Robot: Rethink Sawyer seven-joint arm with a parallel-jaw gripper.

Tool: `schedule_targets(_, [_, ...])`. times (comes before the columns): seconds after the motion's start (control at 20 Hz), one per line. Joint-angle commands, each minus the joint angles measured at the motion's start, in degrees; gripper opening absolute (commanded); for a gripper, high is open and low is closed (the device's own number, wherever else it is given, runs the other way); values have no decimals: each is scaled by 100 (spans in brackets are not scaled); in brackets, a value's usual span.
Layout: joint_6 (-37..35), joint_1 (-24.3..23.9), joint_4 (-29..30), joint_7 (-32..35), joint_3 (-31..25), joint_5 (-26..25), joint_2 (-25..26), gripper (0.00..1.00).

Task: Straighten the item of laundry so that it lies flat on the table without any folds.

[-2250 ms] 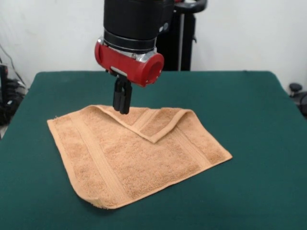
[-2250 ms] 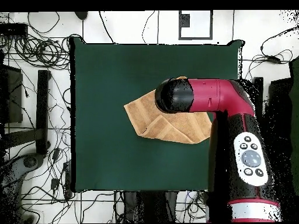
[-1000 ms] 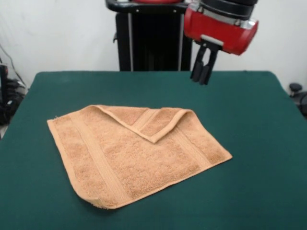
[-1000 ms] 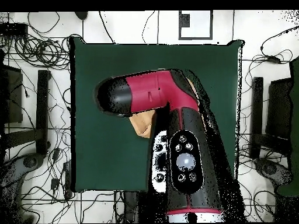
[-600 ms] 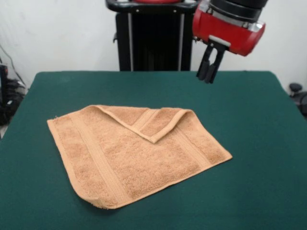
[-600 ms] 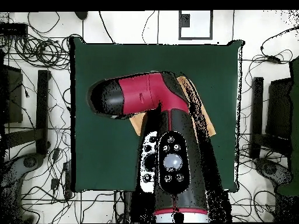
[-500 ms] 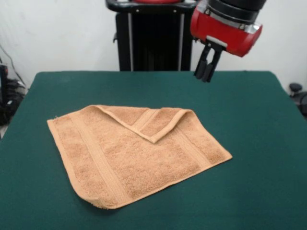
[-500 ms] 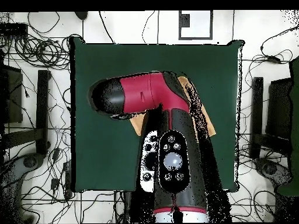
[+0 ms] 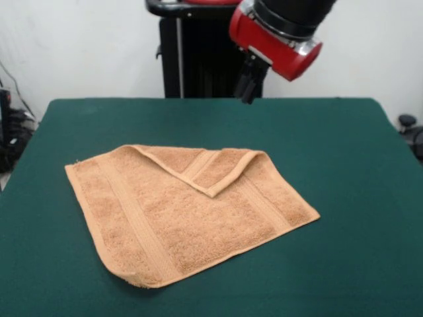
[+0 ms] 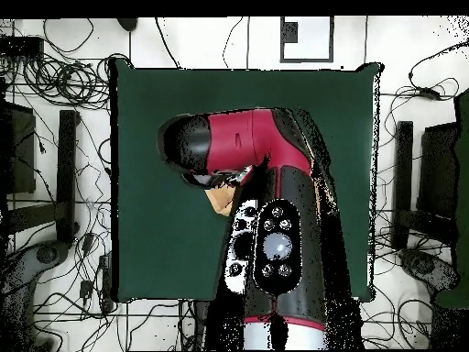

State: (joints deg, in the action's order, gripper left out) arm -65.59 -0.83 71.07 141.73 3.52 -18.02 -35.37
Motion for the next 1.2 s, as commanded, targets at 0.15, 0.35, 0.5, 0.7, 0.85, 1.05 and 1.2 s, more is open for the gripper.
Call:
schedule_targets(0.15, [16, 118, -157, 1642, 227, 273, 637, 0])
schedule_targets(0.35, [517, 30, -233, 1522, 238, 274, 776, 0])
schedule_targets(0.5, [728, 14, -220, 1499, 263, 335, 846, 0])
schedule_targets(0.7, [875, 72, -133, 1508, 306, 453, 854, 0])
schedule_targets(0.85, [1020, 87, -70, 1484, 312, 564, 892, 0])
schedule_targets(1.05, [1222, 128, 30, 1490, 373, 686, 892, 0])
schedule_targets(1.2, [1348, 195, 164, 1511, 432, 792, 823, 0])
